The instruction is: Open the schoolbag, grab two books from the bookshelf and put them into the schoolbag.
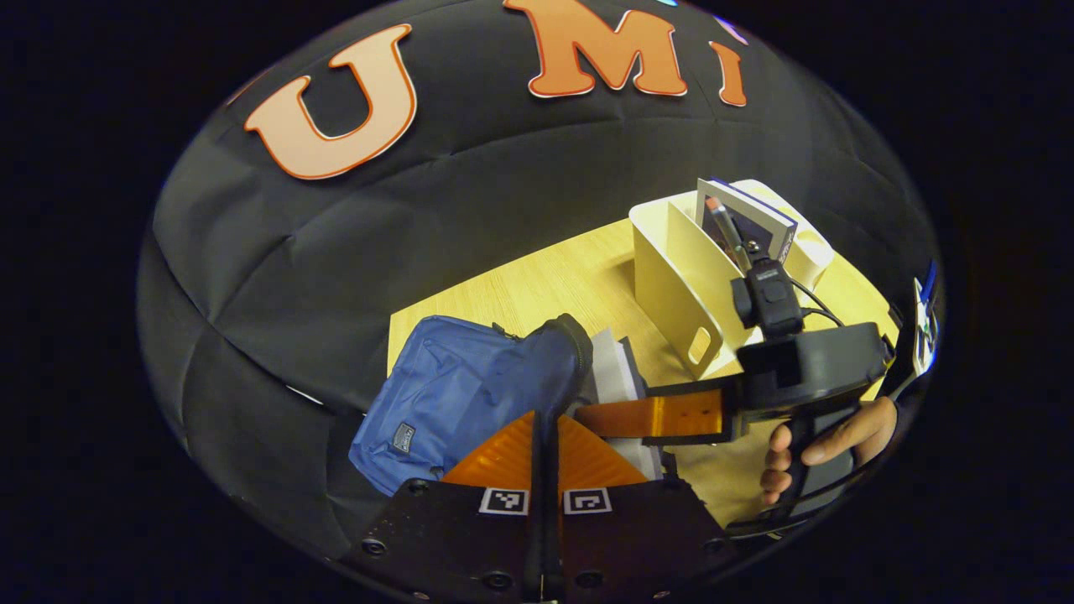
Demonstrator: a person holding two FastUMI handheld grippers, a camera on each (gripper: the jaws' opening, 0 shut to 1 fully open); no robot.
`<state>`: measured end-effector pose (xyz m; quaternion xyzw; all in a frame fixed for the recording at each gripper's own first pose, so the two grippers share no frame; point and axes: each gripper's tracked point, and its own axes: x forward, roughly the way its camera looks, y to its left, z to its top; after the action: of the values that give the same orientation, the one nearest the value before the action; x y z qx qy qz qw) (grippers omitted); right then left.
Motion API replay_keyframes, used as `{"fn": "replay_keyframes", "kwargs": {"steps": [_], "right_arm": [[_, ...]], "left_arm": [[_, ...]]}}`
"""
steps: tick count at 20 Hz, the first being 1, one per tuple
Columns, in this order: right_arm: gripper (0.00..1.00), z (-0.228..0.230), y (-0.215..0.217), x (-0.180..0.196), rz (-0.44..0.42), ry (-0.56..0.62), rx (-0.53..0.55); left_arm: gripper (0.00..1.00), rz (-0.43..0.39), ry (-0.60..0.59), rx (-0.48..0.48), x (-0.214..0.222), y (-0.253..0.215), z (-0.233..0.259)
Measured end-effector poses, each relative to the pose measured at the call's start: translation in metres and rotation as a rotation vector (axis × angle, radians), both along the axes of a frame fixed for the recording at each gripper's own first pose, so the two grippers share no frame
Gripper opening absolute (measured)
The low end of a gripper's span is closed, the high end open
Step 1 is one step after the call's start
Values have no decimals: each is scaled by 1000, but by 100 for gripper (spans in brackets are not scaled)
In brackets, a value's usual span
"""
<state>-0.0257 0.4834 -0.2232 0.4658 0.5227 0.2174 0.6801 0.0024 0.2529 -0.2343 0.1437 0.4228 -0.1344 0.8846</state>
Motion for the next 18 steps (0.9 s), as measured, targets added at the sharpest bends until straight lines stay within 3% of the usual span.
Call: {"fn": "replay_keyframes", "kwargs": {"steps": [1,2,3,7,8,9,12,15,18], "right_arm": [[27,-5,8,3,-9,12,17],[39,-9,11,4,-18,25,32],[29,-12,16,7,-22,25,47],[31,-27,27,17,-46,9,48],[21,-30,29,17,-54,18,31],[35,-32,30,19,-47,23,17],[46,-42,26,6,7,58,-63],[72,-46,25,-2,50,56,-125],[88,-48,12,-4,90,2,-194]], "left_arm": [[1,-3,-3,6,-1,0,0],[1,-13,3,7,-4,-3,-3],[1,-20,4,10,-4,-5,-5],[1,-22,16,36,-8,-8,-13],[1,-19,20,34,-10,-7,-14],[1,-9,20,29,-9,-7,-14],[1,21,27,27,-9,0,-16],[1,42,18,25,-9,4,-13],[1,57,10,1,-7,4,-11]]}}
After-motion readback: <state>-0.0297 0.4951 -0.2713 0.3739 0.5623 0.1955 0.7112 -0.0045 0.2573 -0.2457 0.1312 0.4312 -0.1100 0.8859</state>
